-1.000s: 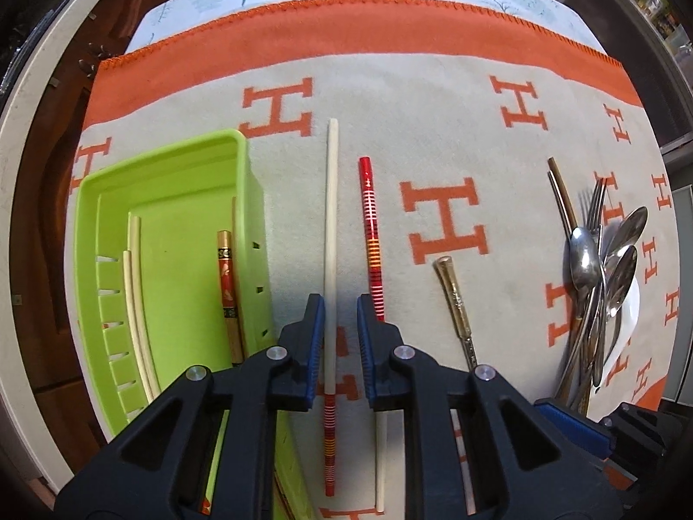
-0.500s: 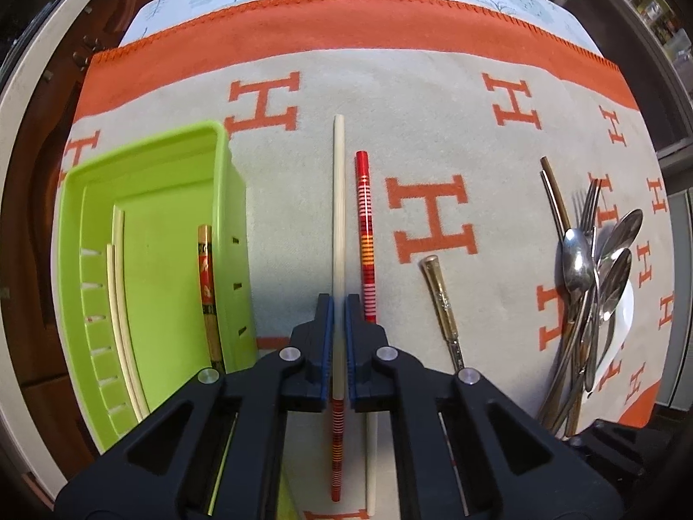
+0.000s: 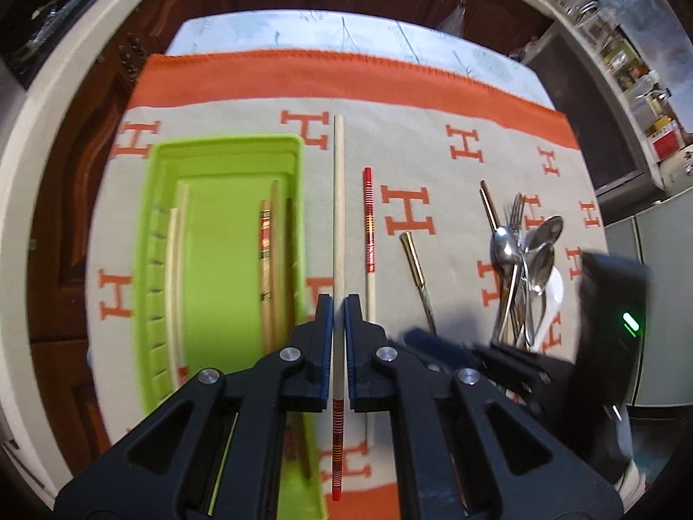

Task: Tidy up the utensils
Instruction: 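Grasp a red-banded white chopstick with the left tool while the right grasps another, then lower both white chopsticks into the green tray and open both tools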

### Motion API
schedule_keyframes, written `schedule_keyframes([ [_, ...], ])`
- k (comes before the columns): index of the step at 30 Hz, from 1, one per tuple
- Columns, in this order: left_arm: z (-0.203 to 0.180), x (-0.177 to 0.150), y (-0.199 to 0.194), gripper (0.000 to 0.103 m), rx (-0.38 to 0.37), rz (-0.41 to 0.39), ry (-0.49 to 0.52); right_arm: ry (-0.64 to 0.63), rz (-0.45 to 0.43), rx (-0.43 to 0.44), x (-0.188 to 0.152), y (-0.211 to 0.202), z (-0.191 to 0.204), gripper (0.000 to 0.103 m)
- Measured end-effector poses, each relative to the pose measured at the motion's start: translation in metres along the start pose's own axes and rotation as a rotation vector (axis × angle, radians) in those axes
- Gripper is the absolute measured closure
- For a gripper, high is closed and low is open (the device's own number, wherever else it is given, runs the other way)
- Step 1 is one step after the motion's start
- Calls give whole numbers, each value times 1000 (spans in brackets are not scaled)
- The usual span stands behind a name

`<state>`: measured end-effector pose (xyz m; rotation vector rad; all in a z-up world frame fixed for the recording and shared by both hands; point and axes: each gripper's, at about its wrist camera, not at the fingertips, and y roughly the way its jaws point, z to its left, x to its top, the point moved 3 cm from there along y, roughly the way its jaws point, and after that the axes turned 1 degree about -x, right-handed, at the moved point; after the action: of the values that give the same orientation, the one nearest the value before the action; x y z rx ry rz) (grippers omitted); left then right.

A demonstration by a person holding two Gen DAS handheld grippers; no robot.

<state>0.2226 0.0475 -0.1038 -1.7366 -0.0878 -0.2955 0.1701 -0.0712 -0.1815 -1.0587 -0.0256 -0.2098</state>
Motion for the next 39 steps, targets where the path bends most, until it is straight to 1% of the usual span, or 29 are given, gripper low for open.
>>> schedule_keyframes([
  [3, 14, -9, -22, 100, 0, -31, -9, -25, 3, -53, 4, 8, 6, 77],
  [8, 32, -20, -46, 100, 7, -68, -30, -138, -41, -198, 2, 17, 27, 77],
  [9, 34, -22, -49, 100, 5, -72, -32, -162, -49, -231, 0, 19, 31, 81],
  [10, 35, -23, -50, 100, 4, -74, -33, -187, -60, -275, -1, 20, 34, 92],
  [11, 37, -25, -52, 100, 4, -78, -34, -193, -66, -291, -2, 20, 33, 95],
  [14, 41, -28, -54, 100, 5, -83, -41, -133, -59, -233, -1, 17, 23, 98],
  [15, 44, -30, -55, 100, 5, -85, -45, -105, -52, -200, -1, 13, 19, 98],
  [16, 46, -31, -55, 100, 5, -87, -49, -57, -45, -141, -1, 7, 14, 98],
  [18, 50, -34, -55, 100, 8, -91, -53, -23, -61, -76, -3, -5, 17, 98],
  [21, 58, -39, -53, 100, 13, -89, -58, -15, -79, 19, -5, -24, 26, 98],
  [22, 62, -42, -51, 100, 16, -86, -63, -23, -83, 68, -7, -31, 33, 98],
  [23, 66, -45, -48, 100, 21, -81, -69, -29, -83, 98, -7, -34, 39, 98],
  [26, 79, -52, -38, 100, 40, -64, -97, -52, -80, 154, -11, -35, 57, 98],
  [30, 94, -59, -27, 100, 52, -54, -127, -64, -71, 173, -17, -32, 69, 98],
  [33, 102, -61, -22, 100, 53, -54, -142, -74, -65, 160, -21, -27, 77, 98],
  [36, 108, -59, -19, 100, 64, -61, -150, -80, -65, 153, -15, -18, 87, 97],
  [39, 113, -57, -14, 99, 79, -68, -162, -79, -51, 122, -11, -8, 92, 95],
])
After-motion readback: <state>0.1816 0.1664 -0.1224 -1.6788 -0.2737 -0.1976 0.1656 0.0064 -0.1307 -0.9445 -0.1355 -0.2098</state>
